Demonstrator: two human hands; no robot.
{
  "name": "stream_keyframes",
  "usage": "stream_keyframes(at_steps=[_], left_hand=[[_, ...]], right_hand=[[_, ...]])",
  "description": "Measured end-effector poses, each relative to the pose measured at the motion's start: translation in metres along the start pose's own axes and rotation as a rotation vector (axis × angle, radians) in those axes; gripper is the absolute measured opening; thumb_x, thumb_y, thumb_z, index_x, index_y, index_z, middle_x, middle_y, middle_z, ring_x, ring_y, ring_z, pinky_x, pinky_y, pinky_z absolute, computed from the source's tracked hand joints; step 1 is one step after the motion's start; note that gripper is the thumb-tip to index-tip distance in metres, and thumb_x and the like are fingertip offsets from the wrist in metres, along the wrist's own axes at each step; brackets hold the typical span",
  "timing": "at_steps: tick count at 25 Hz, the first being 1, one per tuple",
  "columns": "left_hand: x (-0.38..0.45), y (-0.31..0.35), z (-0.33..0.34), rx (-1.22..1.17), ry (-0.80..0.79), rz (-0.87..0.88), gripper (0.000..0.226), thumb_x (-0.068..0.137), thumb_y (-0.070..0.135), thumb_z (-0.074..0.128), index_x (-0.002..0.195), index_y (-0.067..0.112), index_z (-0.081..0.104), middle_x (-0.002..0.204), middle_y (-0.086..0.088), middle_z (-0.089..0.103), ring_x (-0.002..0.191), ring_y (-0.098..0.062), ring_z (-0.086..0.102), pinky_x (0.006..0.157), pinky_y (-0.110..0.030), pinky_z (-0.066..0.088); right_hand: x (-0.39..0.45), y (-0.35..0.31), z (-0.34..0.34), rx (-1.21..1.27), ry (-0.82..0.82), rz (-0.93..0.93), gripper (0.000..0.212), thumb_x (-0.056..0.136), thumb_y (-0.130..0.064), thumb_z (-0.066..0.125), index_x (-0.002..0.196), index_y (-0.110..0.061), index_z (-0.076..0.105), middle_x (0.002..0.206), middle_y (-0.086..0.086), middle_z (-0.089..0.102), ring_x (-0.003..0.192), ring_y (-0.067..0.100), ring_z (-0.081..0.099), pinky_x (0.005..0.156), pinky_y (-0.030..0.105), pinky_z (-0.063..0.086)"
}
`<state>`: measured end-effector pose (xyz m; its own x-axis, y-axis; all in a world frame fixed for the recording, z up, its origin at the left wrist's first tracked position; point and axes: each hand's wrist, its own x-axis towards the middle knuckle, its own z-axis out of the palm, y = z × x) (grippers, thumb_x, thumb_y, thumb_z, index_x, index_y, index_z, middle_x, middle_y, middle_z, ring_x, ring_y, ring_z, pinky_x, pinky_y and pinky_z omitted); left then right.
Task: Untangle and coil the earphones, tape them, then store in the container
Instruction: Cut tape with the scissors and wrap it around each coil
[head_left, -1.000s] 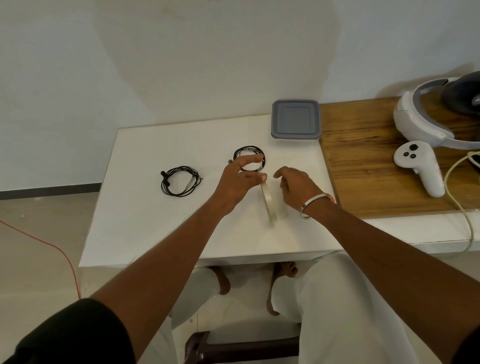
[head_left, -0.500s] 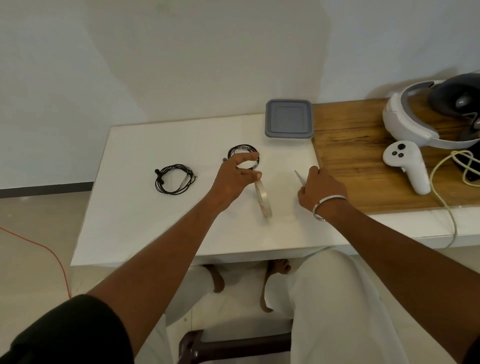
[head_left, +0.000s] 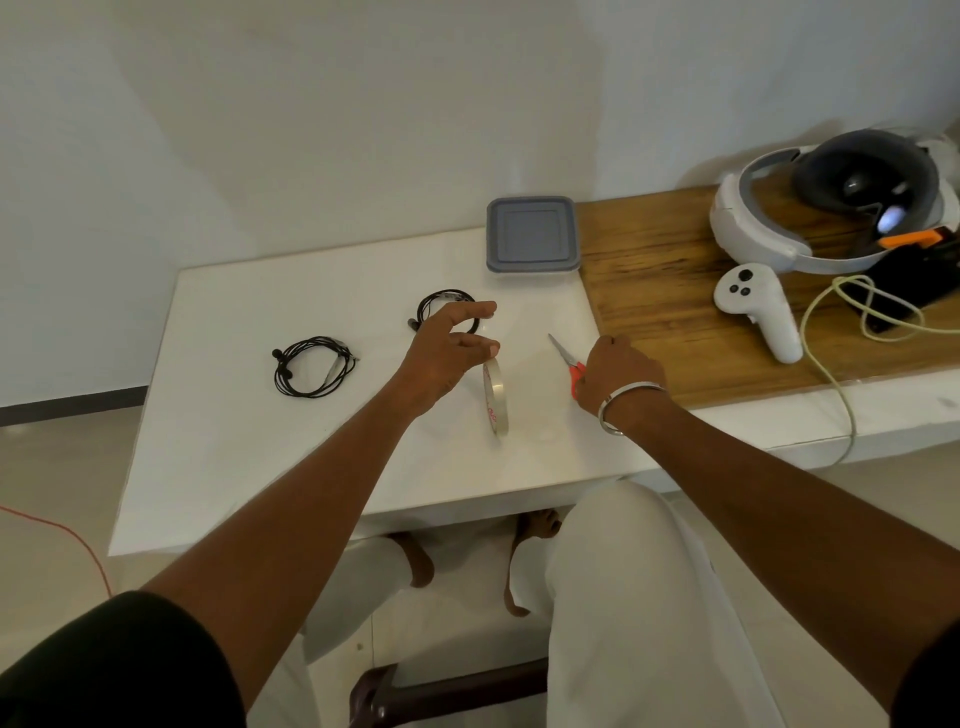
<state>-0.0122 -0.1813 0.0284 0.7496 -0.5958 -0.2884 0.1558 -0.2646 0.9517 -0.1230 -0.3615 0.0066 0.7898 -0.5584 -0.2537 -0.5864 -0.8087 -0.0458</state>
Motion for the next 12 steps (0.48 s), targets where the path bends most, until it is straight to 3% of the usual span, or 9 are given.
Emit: stream_keyframes(at_steps=[6,12], left_hand=[[0.0028,0.0044,0.0068,0.060,-0.049,0.006,0.050,0.084,-0.005,0.068,0.130,0.012,0.056,0.131,0.002,0.057,0.091,-0.011,0.068,0.074,-0.013,0.052],[0.0048,0.0044,0.0063,0.083,-0.079,-0.005,0.051,0.084,-0.003,0.070,0.130,0.015,0.057,0.126,0.002,0.060,0.091,-0.008,0.069,0.078,-0.014,0.053]], right_hand=[[-0.0040,-0.0005,-0.0013,0.084,-0.022,-0.002,0.041,0.092,-0.037,0.050,0.118,-0.004,0.049,0.111,0.013,0.056,0.097,0.029,0.062,0.074,0.035,0.047],[-0.0077,-0.0045,0.0004,-0.009,-0.054,-0.054,0.028,0.097,-0.028,0.044,0.103,-0.011,0.065,0.100,0.008,0.065,0.091,0.024,0.064,0.068,0.031,0.046]])
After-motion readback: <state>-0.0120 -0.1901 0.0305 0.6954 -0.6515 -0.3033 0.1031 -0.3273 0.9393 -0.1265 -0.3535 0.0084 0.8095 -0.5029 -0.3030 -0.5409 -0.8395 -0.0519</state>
